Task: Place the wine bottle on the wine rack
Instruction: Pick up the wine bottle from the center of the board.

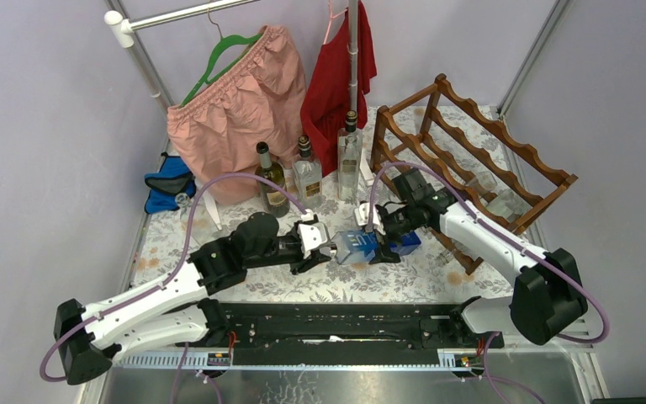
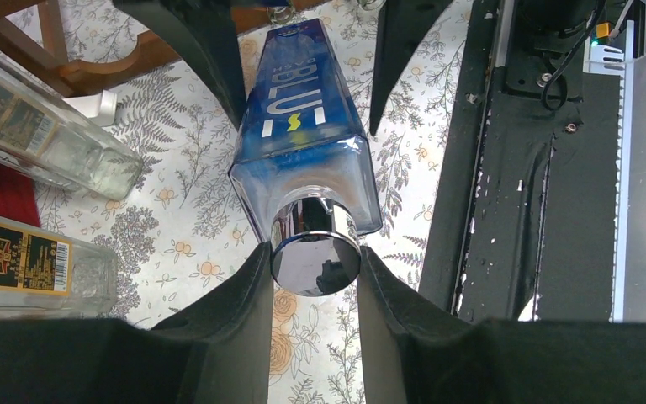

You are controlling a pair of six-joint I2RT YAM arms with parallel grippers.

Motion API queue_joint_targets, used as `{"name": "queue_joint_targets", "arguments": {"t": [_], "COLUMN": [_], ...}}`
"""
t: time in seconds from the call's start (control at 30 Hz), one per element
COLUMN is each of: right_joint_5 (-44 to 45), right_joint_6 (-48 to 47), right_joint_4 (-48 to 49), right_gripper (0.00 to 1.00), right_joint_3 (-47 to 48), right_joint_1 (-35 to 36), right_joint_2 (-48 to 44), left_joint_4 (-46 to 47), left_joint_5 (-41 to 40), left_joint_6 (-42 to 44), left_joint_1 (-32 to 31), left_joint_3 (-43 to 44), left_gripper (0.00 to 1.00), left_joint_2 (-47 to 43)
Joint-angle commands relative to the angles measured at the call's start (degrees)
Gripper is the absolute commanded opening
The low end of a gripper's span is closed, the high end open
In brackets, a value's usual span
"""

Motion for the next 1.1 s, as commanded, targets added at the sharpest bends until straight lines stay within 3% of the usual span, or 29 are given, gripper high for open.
{"name": "queue_joint_targets", "arguments": {"t": [0.0, 0.1, 0.23, 0.33, 0.37, 0.47, 0.53, 0.73, 0.87, 0.93, 1.07], "right_joint_5": [0.2, -0.6, -2.2, -3.7, -4.1, -4.4, -4.4, -4.0, -4.3, -4.4, -6.5], "right_joint_6": [-0.4, -1.4, -1.4, -0.4, 0.3, 1.7, 2.3, 4.5, 5.2, 5.1, 2.9], "right_joint_4": [4.0, 4.7, 5.4, 8.2, 8.9, 10.4, 11.8, 15.8, 17.9, 17.4, 11.6], "right_gripper": [0.96, 0.82, 0.42, 0.21, 0.15, 0.01, 0.0, 0.0, 0.0, 0.0, 0.0], "right_joint_3": [-2.7, -4.0, -5.0, -6.8, -7.3, -8.2, -9.0, -10.9, -12.1, -12.0, -9.3], "right_joint_1": [2.0, 2.3, 2.4, 2.3, 2.4, 2.4, 2.3, 2.4, 2.3, 2.3, 2.4], "right_joint_2": [1.2, 1.5, 1.3, 0.1, -0.4, -1.9, -3.2, -7.5, -9.2, -9.2, -6.8], "left_joint_4": [1.0, 1.2, 1.7, 2.2, 2.2, 1.4, 2.4, 0.3, 3.6, 4.6, 6.9], "left_joint_5": [-0.6, -0.7, -2.0, -2.5, -3.6, -9.1, -12.8, -19.2, -17.4, -16.8, -11.7], "left_joint_6": [-1.2, -1.9, -4.4, -8.8, -11.6, -22.0, -29.5, -50.5, -63.2, -62.8, -48.7], "left_joint_1": [-0.5, -0.6, -0.6, -0.6, -0.6, -0.5, -0.5, -0.1, 0.0, 0.0, -0.1], "left_joint_3": [2.9, 2.5, 1.9, 1.4, 1.3, 1.0, -1.1, -7.2, -13.2, -15.0, -15.7], "left_gripper": [0.02, 0.02, 0.02, 0.09, 0.31, 0.77, 0.97, 0.99, 0.99, 0.99, 0.98], "left_joint_2": [-2.1, -2.9, -3.4, -3.1, -3.1, -4.5, -7.9, -22.7, -25.8, -25.4, -25.1]}}
